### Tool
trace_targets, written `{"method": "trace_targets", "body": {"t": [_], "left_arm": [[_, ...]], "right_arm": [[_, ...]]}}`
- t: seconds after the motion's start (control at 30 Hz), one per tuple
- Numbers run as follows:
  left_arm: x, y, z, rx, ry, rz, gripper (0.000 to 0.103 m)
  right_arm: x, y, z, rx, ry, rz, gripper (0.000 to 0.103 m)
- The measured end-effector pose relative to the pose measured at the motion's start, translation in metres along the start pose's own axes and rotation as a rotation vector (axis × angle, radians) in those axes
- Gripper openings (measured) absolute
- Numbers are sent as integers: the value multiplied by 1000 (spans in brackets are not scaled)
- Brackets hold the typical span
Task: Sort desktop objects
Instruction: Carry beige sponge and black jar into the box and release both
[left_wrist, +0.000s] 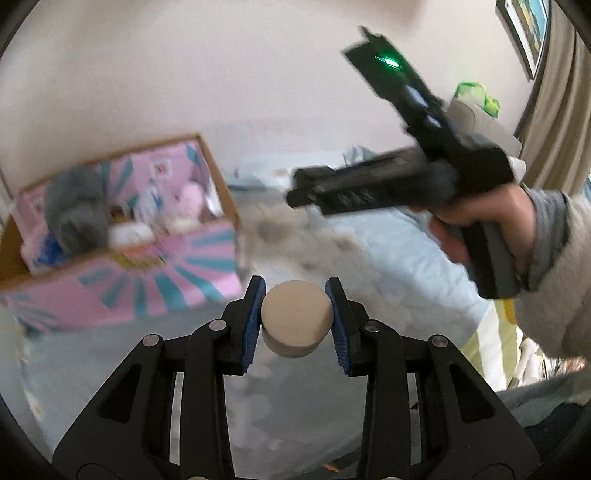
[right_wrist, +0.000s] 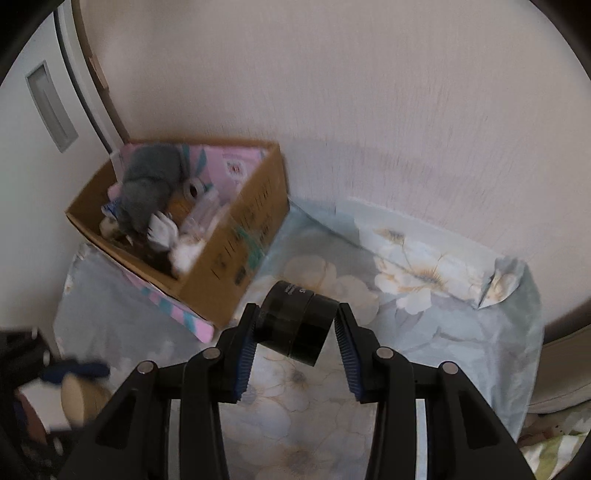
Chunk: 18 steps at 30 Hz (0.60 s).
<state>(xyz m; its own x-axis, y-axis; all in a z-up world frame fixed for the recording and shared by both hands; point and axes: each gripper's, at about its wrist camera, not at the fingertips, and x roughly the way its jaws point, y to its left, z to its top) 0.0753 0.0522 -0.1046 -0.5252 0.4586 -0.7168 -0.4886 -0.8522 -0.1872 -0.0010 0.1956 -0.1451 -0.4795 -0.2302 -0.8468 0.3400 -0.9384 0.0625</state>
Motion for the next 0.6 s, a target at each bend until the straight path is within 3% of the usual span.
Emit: {"method": "trace_targets", "body": {"t": [0.23,0.43,0.6], "left_arm": [[-21,54,58,-27,3,3,31],[-31,106,96,-51,18,70,31],[-27,143,117,-67,83,120,31]], "right_arm": [[-31,20,36,36,-22,50,38],[-26,54,72,-10,-28,73,38],[-9,78,101,-26,4,111,38]]}}
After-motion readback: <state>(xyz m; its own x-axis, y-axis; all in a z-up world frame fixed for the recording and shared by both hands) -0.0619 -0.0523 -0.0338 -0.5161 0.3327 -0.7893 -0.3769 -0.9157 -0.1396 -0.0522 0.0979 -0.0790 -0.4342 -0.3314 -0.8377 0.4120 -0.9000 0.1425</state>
